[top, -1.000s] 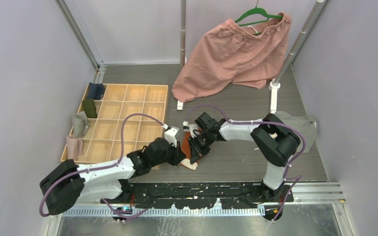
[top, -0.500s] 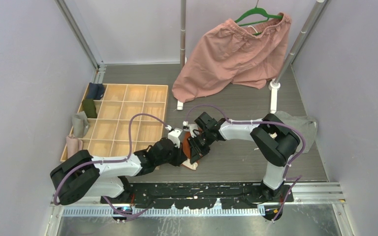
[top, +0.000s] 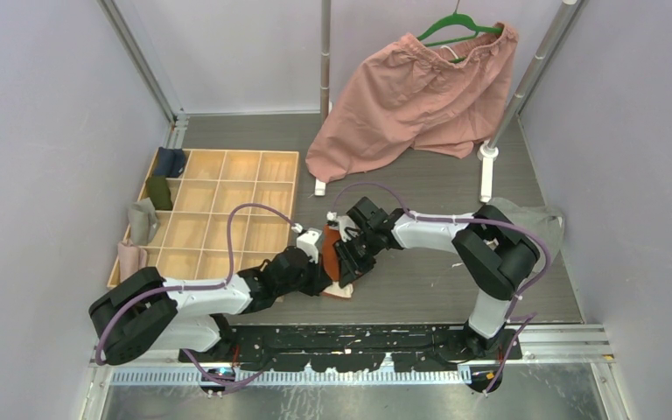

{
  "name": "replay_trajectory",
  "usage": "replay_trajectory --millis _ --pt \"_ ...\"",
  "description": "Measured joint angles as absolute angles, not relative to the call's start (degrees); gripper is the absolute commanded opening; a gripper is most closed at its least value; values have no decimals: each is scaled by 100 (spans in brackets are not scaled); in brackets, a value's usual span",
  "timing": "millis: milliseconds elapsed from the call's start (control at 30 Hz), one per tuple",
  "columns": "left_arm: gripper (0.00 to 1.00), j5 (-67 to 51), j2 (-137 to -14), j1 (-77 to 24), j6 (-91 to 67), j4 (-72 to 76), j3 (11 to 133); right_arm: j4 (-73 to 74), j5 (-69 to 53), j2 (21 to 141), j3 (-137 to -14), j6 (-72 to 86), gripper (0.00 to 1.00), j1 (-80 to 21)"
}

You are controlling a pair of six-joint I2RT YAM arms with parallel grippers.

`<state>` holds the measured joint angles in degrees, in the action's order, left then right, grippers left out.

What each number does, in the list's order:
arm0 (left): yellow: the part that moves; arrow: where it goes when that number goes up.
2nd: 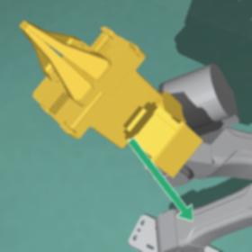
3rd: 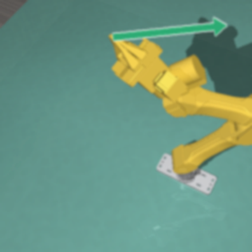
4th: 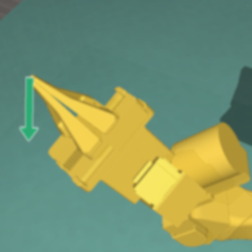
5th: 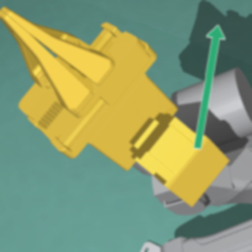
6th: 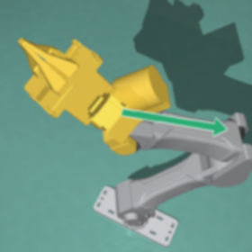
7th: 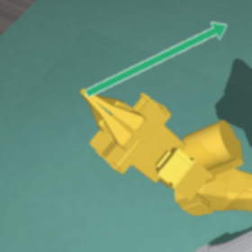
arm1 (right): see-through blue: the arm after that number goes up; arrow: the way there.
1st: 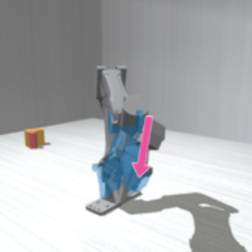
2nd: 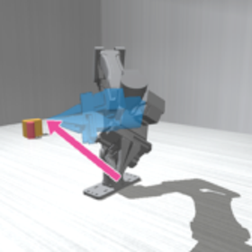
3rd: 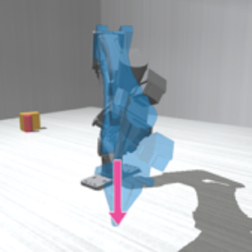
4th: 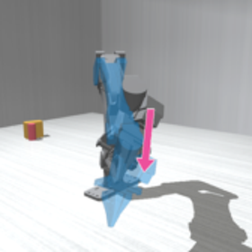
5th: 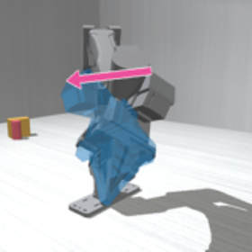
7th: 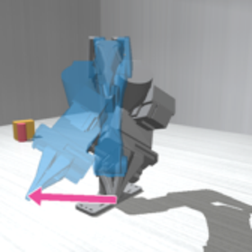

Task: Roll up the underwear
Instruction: Roll the underwear to the center of the board.

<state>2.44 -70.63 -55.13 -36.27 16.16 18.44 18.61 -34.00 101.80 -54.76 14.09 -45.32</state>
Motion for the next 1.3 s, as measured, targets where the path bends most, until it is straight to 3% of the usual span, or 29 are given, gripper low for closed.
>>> replay_trajectory --millis 233,433,633,1300 --pt "1 298 -7063 -5524 -3732 1682 1780 2086 -2803 9802 -5476 1378 36 -4521" --pt "1 320 -7065 -5540 -3754 1726 1756 2198 -2609 9712 -5476 1369 32 -4521" --pt "1 342 -7083 -5544 -3756 1741 1754 2200 -2630 9712 -5474 1376 1 -4521" --pt "1 239 -6173 -5559 -3704 1105 2095 2200 -2755 9802 -5474 1389 1 -4521"
